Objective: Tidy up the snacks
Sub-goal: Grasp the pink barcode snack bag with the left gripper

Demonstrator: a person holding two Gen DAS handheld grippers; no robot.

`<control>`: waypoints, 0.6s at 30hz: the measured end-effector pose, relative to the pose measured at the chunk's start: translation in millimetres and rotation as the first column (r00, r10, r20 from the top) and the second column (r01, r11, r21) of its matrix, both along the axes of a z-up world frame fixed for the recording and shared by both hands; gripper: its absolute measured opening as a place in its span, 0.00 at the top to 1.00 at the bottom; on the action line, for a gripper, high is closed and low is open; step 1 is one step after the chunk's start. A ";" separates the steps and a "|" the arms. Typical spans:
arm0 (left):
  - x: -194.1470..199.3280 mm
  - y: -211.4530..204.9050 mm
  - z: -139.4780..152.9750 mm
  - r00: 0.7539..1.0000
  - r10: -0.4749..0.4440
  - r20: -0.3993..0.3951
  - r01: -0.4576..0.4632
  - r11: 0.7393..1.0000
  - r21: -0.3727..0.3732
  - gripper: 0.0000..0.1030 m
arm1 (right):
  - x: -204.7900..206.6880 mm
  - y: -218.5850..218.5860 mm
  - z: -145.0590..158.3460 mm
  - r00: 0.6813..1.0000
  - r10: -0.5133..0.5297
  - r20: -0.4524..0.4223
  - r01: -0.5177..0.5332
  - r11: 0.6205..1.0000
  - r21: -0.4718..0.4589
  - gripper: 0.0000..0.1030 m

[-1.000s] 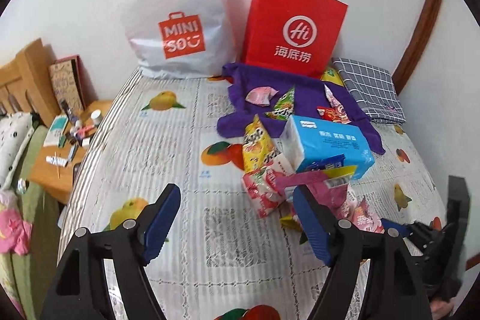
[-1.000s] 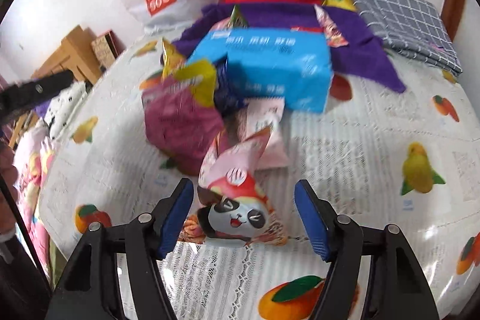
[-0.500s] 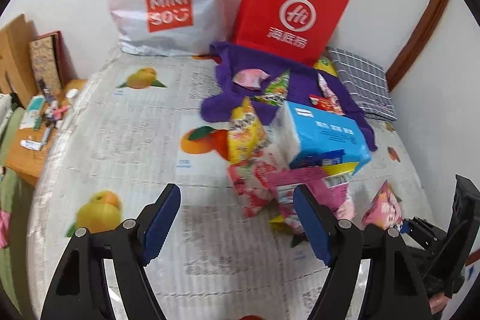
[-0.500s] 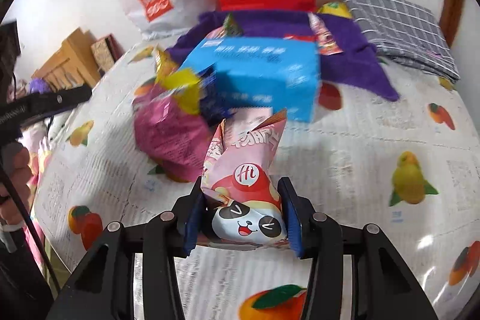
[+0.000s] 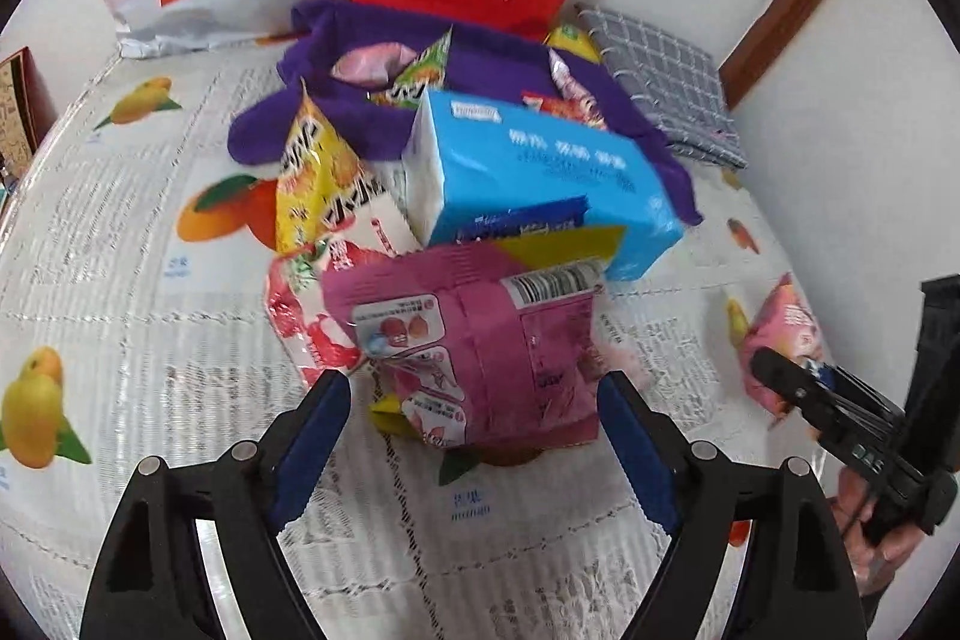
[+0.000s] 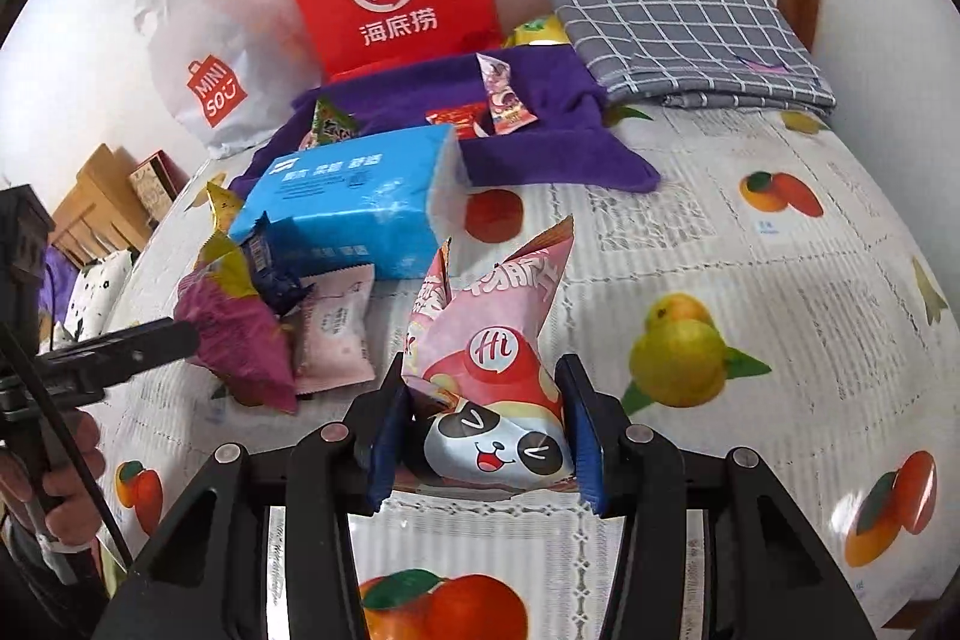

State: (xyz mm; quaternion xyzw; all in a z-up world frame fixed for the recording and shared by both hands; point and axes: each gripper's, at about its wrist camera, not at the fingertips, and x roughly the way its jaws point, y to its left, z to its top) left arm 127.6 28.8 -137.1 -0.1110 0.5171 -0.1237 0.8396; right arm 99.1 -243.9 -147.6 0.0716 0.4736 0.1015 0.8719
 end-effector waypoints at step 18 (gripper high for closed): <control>10.5 -5.1 -13.7 0.998 0.018 -0.059 -0.024 0.995 -0.100 0.41 | -8.0 5.4 -9.5 0.999 0.035 -0.016 -0.035 0.999 0.032 0.54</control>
